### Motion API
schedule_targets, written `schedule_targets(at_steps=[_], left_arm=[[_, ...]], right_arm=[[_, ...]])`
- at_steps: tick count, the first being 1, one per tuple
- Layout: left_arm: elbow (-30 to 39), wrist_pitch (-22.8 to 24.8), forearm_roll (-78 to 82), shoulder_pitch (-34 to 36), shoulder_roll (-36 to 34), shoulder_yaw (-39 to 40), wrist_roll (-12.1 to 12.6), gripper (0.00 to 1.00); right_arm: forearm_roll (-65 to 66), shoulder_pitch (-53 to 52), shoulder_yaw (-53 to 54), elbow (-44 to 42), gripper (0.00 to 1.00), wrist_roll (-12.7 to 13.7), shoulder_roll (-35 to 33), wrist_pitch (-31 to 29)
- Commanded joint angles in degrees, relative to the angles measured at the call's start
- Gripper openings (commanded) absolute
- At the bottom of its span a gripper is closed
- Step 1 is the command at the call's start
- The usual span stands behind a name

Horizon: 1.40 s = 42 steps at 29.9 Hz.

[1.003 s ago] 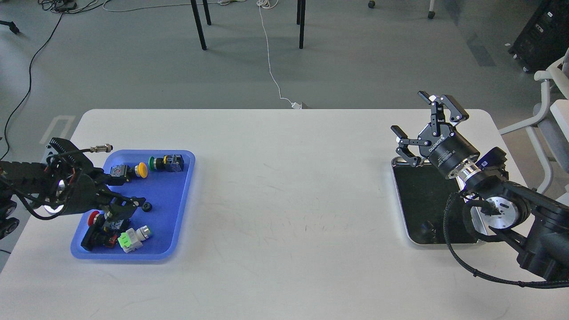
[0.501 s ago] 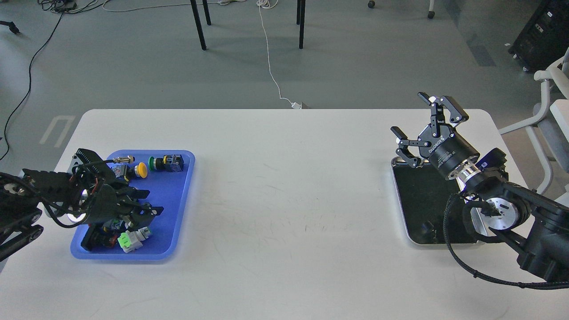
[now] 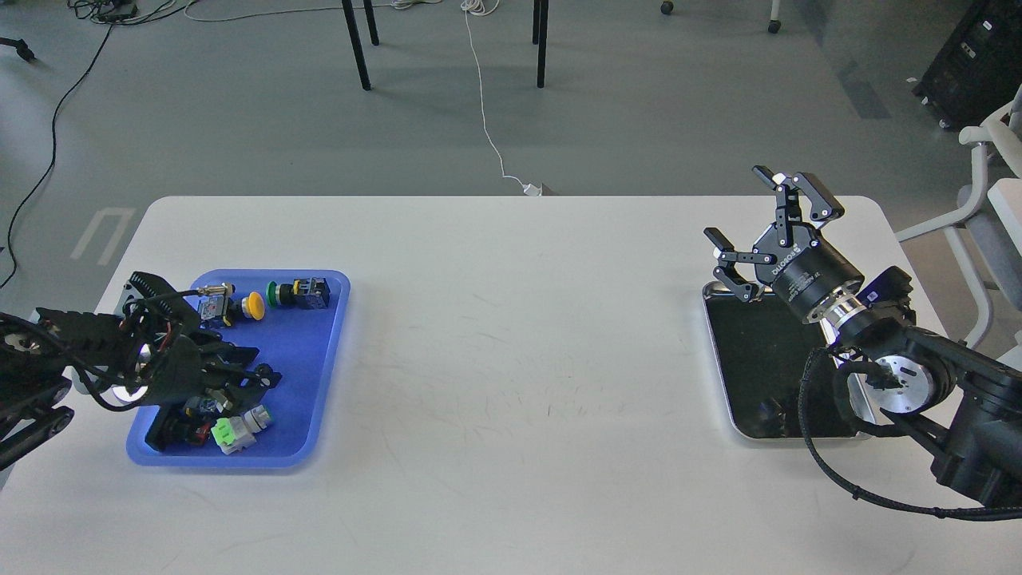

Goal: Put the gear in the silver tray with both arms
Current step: 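Lift the black gear out of the blue tray with the left gripper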

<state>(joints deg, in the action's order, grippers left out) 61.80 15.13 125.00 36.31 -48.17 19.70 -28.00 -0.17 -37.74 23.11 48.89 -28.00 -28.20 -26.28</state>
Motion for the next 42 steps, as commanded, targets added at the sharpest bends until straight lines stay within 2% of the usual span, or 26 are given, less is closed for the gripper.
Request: schedule_targets(at_steps=[1,7,11,17,32,39,42], left_arm=[[0.0,0.1,0.0,-0.1,0.1,0.0,0.0,0.52],[-1.2,0.0,0.0,-0.5,0.2,0.0,0.0,0.5],[-1.3,0.0,0.0,-0.5,0.2,0.0,0.0,0.28],[-1.6,0.0,0.0,-0.5,0.2,0.0,0.0,0.13],[-0.3,-0.2,0.0,1.1,0.1,0.4,0.0,0.11],[7.5,3.3,0.0,12.3,0.7,0.3,0.0,0.11],[7.8,5.6,0.0,16.5,5.6,0.1,0.0,0.12]], right_arm=[[0.0,0.0,0.0,0.0,0.99,0.0,0.1,0.0],[0.1,0.0,0.0,0.0,0.99,0.0,0.1,0.1],[0.0,0.0,0.0,0.0,0.99,0.0,0.1,0.1],[0.0,0.0,0.1,0.0,0.99,0.0,0.2,0.2],[0.0,-0.1,0.1,-0.1,0.99,0.0,0.2,0.3],[0.0,-0.1,0.1,-0.5,0.99,0.0,0.2,0.2],[0.0,-0.1,0.1,-0.5,0.99,0.0,0.0,0.2]])
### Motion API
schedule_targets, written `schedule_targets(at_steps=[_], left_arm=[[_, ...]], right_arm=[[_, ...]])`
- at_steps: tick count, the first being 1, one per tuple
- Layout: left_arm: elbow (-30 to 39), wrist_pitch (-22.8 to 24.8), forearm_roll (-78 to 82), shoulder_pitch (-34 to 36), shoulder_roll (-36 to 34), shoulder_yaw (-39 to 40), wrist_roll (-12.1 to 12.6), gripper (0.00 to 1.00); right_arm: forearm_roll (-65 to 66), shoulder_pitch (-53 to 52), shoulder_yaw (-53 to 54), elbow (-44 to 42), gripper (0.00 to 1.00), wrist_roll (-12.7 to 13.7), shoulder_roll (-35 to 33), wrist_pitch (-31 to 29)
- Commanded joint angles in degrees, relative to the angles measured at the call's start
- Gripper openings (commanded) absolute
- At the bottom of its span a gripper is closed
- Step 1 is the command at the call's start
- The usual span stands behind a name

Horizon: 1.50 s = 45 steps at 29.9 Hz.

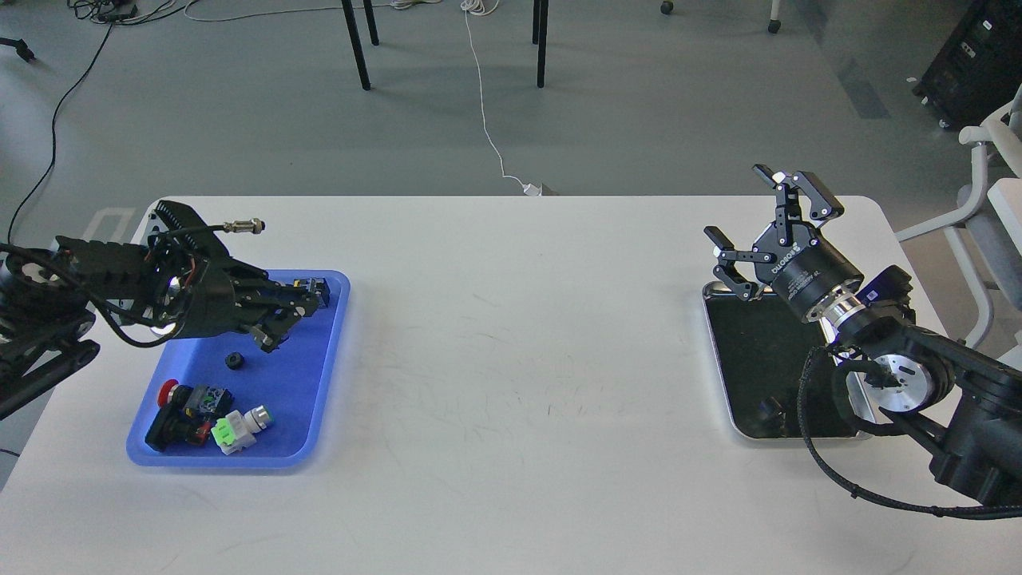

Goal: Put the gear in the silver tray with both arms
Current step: 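Lift the black gear out of the blue tray with the left gripper, then carry the gear to the table middle and release it with the left gripper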

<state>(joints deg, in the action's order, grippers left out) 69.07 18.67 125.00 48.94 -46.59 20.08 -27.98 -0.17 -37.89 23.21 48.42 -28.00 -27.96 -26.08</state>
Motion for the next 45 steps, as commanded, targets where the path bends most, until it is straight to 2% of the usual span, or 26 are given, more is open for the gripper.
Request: schedule_targets(at_steps=[1,8,17,24,27,35,45], left_arm=[[0.5,2.9,0.0,5.0,6.1,-0.7,0.0,0.12],[-3.2,4.1,0.0,15.0,18.6,-12.1,0.0,0.12],[-13.6,4.0,0.0,21.2,34.2,-21.0,0.0,0.12],[-22.3,4.1,0.0,21.8,44.6,-24.6,0.0,0.12],[-23.8,4.1,0.0,21.6,46.6,-26.2,0.0,0.12],[-27.0,4.2,0.0,21.3,46.6,-26.3,0.0,0.12],[-26.4,4.2,0.0,20.9,46.6,-29.0,0.0,0.13]], right_arm=[[0.1,0.0,0.0,-0.1,0.99,0.0,-0.3,0.0],[0.0,0.0,0.2,-0.3,0.99,0.0,-0.7,0.1],[-0.9,0.9,1.6,-0.4,0.99,0.0,-0.8,0.1],[-1.1,2.0,3.2,-0.4,0.99,0.0,-1.7,-0.2],[-1.1,2.8,4.3,-0.5,0.99,0.0,-1.8,-0.4],[-1.1,3.1,4.4,-1.2,0.99,0.0,-1.8,-0.4],[-1.1,3.1,4.4,-1.2,0.99,0.0,-2.0,-0.2]])
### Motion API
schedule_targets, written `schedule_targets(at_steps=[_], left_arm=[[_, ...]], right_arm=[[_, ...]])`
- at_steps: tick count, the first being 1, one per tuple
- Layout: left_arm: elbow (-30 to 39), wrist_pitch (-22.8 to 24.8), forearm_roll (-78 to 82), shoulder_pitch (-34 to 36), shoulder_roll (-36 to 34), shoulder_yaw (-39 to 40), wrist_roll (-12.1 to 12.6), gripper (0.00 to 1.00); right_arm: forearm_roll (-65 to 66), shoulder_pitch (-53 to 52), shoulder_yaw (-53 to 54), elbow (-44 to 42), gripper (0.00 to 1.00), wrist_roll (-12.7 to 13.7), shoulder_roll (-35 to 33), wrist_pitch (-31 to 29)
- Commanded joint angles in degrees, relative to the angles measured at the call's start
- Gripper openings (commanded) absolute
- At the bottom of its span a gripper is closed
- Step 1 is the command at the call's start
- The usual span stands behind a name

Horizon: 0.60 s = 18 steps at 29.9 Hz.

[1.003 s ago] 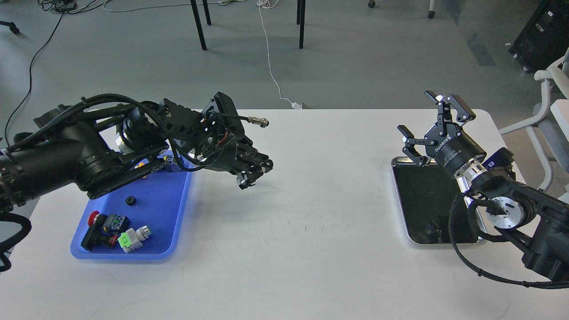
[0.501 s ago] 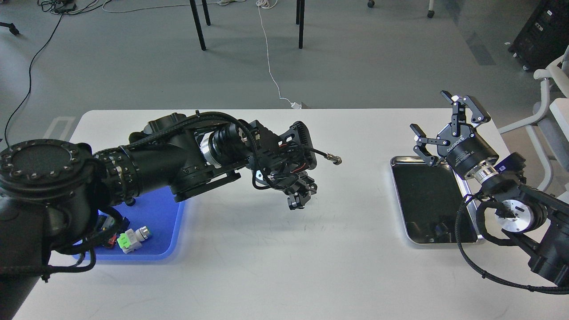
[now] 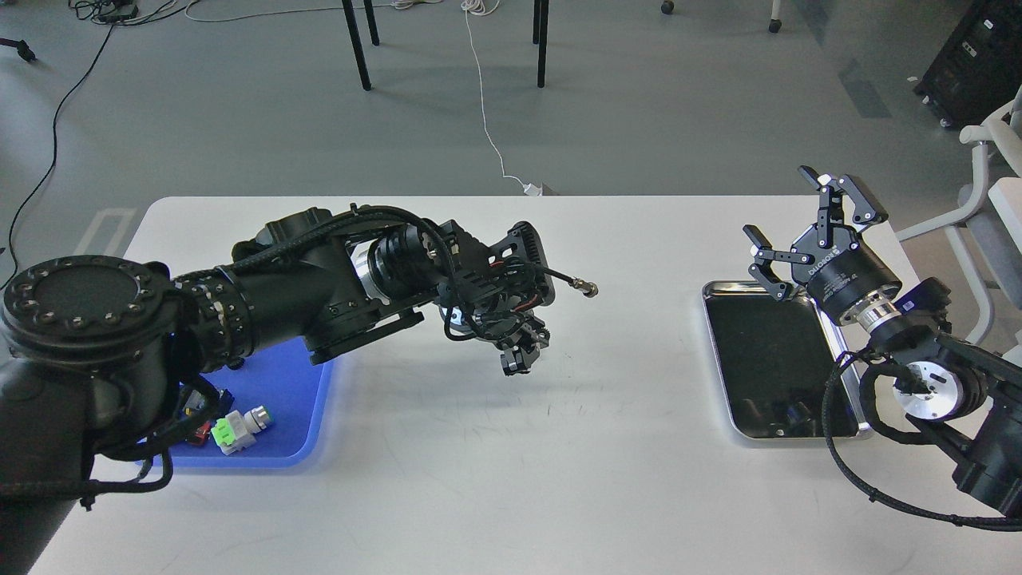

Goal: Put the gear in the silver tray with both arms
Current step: 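Carry the gear to the table middle and release it with the left gripper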

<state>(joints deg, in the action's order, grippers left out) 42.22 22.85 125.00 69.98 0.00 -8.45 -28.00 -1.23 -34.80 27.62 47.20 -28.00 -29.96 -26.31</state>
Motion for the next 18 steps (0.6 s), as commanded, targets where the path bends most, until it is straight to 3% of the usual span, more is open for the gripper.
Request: schedule_targets(at_steps=[1,12,18], left_arm=[[0.6,0.0,0.0,-0.1,0.0,-0.5,0.0,0.13],[2.4,0.0,0.0,-0.5,0.0,-0.7,0.0,0.14],[2.4,-0.3,0.0,-1.2,0.0,-2.5,0.0,0.2]], right_arm=[[0.0,0.0,0.0,0.0,0.99,0.0,0.0,0.1],[0.0,0.1,0.0,-0.1,0.99,0.0,0.0,0.1],[0.0,0.1,0.0,-0.1,0.99,0.0,0.0,0.1]])
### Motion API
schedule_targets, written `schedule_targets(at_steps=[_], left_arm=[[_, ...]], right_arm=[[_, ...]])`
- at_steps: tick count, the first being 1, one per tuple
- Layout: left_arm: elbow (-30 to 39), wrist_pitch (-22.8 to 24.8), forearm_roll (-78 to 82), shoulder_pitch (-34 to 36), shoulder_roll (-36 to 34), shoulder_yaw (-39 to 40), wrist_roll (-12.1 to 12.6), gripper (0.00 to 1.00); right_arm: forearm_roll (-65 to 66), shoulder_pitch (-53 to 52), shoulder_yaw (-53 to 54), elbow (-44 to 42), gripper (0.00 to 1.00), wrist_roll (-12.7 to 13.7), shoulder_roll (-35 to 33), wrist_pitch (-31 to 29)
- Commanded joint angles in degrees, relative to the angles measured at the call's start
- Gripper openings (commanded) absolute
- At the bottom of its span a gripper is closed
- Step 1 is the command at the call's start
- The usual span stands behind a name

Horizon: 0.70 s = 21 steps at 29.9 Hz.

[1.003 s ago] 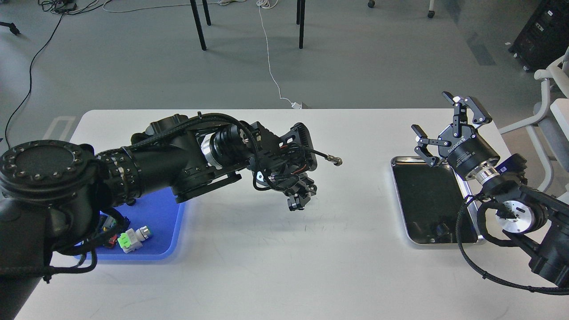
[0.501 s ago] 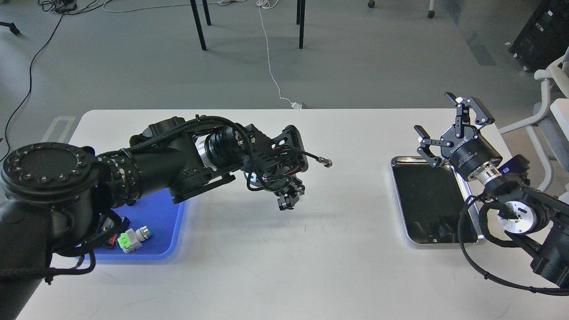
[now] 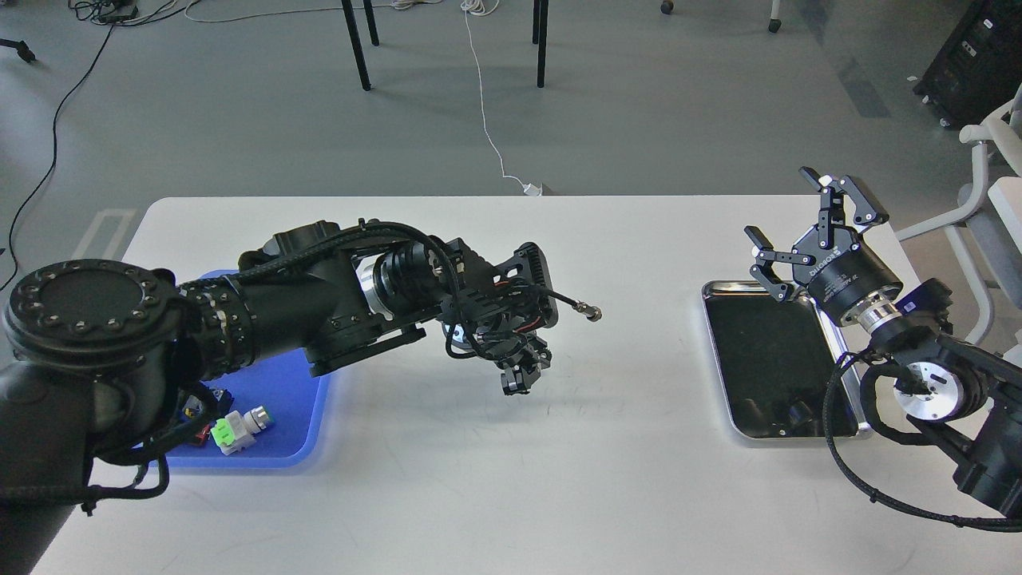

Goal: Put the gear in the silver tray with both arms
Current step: 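Carry the gear to the table middle and release it with the left gripper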

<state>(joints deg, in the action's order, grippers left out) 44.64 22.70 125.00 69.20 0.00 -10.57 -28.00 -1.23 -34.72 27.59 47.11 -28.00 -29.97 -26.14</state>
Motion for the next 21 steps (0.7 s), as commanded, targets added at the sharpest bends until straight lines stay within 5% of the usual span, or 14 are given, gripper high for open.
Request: schedule_targets(at_steps=[1,6,13,21], left_arm=[[0.0,-0.1,0.0,-0.6,0.0,-0.5,0.0,0.22],[0.0,-0.3,0.0,-0.8,0.0,-0.5,0.0,0.37],[-0.1,-0.3,0.0,-0.6,0.0,0.5,0.0,0.77],[0.0,-3.1,-18.0,1.0,0.0,6.6,0.0,0.85]], right_arm=[[0.0,0.0,0.0,0.0,0.99,0.0,0.0,-0.1],[0.0,0.0,0.0,0.0,0.99,0.0,0.0,0.0],[0.0,-0.1,0.0,0.0,0.99,0.0,0.0,-0.1],[0.3,0.0,-0.6,0.2,0.99,0.0,-0.3,-0.6]])
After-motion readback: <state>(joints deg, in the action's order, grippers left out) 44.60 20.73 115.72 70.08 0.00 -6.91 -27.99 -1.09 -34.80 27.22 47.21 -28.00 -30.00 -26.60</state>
